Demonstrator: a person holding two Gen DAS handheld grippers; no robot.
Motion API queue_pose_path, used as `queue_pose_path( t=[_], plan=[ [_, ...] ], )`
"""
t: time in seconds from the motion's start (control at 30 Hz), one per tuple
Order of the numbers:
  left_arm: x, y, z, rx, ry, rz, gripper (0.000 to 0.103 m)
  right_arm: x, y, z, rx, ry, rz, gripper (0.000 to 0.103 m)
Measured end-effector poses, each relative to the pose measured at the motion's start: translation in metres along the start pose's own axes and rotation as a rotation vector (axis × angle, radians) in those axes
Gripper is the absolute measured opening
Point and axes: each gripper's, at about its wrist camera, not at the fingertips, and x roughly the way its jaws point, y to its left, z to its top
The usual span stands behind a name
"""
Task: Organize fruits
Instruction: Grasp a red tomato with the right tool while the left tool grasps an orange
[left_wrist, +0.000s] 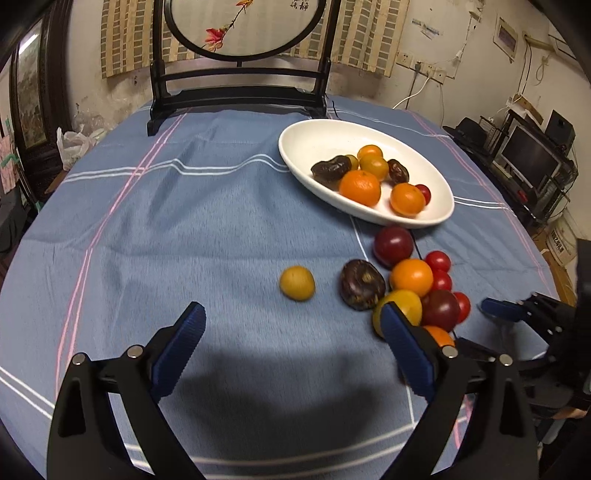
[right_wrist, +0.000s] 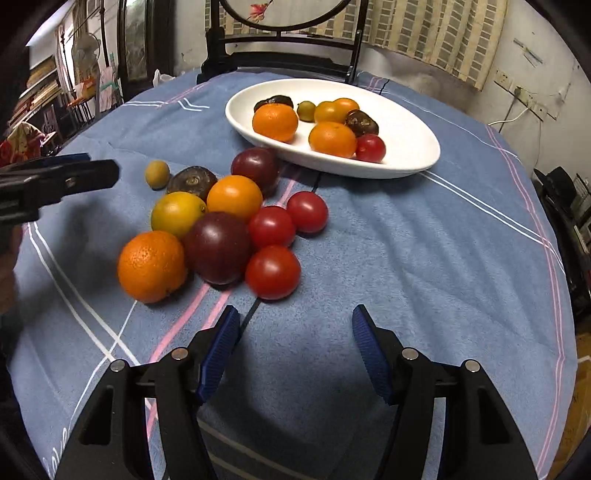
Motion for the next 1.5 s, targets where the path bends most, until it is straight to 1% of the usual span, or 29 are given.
queue_pose_path(
  t=[0.07, 0.1, 0.17, 0.23, 0.27, 0.3, 0.33, 0.5, 0.67, 0.73, 0.87, 1.0, 1.07, 1.1, 1.13, 1.17, 1.23, 1.27, 1.3, 1.33, 1.37, 1.43, 1.5],
  plan=[
    [-0.001, -0.001, -0.003, 0.003, 0.005, -0.007, 0.093, 0.002, 0.001, 0.002, -0.008, -0.006, 0.003, 0.061],
    [-0.001, -0.002, -0.004, 0.011, 0.011, -0.007, 0.093, 0.004, 0.002, 0.005, -0.020, -0.006, 0.004, 0.058],
    [-0.001, -0.005, -0.006, 0.019, 0.015, -0.005, 0.093, 0.008, 0.003, 0.011, -0.035, -0.003, 0.013, 0.056],
    [-0.001, -0.007, -0.008, 0.022, 0.022, -0.013, 0.093, 0.009, 0.003, 0.015, -0.056, -0.002, 0.028, 0.047],
    [0.000, -0.008, -0.008, 0.023, 0.029, -0.020, 0.093, 0.010, 0.003, 0.017, -0.063, -0.002, 0.045, 0.045],
    [0.001, -0.009, -0.009, 0.026, 0.036, -0.027, 0.093, 0.010, 0.003, 0.018, -0.065, -0.004, 0.062, 0.037],
    [0.001, -0.012, -0.010, 0.033, 0.046, -0.034, 0.093, 0.010, 0.003, 0.019, -0.065, -0.005, 0.084, 0.031],
    [0.000, -0.023, -0.018, 0.061, 0.069, -0.054, 0.093, 0.004, -0.001, 0.014, -0.033, -0.022, 0.100, 0.031],
    [-0.007, -0.039, -0.024, 0.102, 0.082, -0.097, 0.093, -0.014, -0.017, 0.000, 0.038, -0.065, 0.117, 0.031],
    [-0.007, -0.048, -0.026, 0.128, 0.082, -0.102, 0.093, -0.019, -0.022, -0.006, 0.054, -0.074, 0.119, 0.031],
    [-0.001, -0.069, -0.030, 0.169, 0.106, -0.105, 0.093, -0.029, -0.030, -0.017, 0.073, -0.097, 0.126, 0.031],
    [0.011, -0.085, -0.032, 0.179, 0.149, -0.133, 0.093, -0.035, -0.036, -0.024, 0.083, -0.109, 0.152, 0.031],
    [0.017, -0.091, -0.032, 0.189, 0.157, -0.133, 0.093, -0.037, -0.038, -0.028, 0.088, -0.116, 0.150, 0.031],
    [0.018, -0.094, -0.032, 0.197, 0.156, -0.130, 0.092, -0.038, -0.041, -0.029, 0.094, -0.120, 0.156, 0.031],
    [0.021, -0.100, -0.031, 0.213, 0.155, -0.130, 0.086, -0.039, -0.043, -0.031, 0.100, -0.125, 0.160, 0.031],
    [0.023, -0.103, -0.032, 0.220, 0.160, -0.132, 0.083, -0.041, -0.046, -0.033, 0.106, -0.130, 0.161, 0.031],
    [0.031, -0.109, -0.032, 0.225, 0.191, -0.159, 0.068, -0.042, -0.050, -0.036, 0.114, -0.134, 0.162, 0.031],
    [0.035, -0.111, -0.033, 0.221, 0.209, -0.174, 0.065, -0.043, -0.052, -0.037, 0.118, -0.134, 0.165, 0.031],
    [0.037, -0.113, -0.033, 0.225, 0.205, -0.166, 0.065, -0.043, -0.052, -0.038, 0.121, -0.132, 0.166, 0.031],
    [0.037, -0.117, -0.033, 0.241, 0.190, -0.153, 0.058, -0.042, -0.053, -0.040, 0.123, -0.129, 0.166, 0.031],
    [0.038, -0.120, -0.033, 0.255, 0.195, -0.145, 0.055, -0.041, -0.054, -0.040, 0.124, -0.126, 0.166, 0.031],
    [0.037, -0.121, -0.032, 0.266, 0.186, -0.127, 0.043, -0.041, -0.053, -0.041, 0.122, -0.125, 0.167, 0.031],
    [0.034, -0.118, -0.030, 0.254, 0.202, -0.157, 0.043, -0.042, -0.052, -0.040, 0.121, -0.129, 0.169, 0.031]
  ],
)
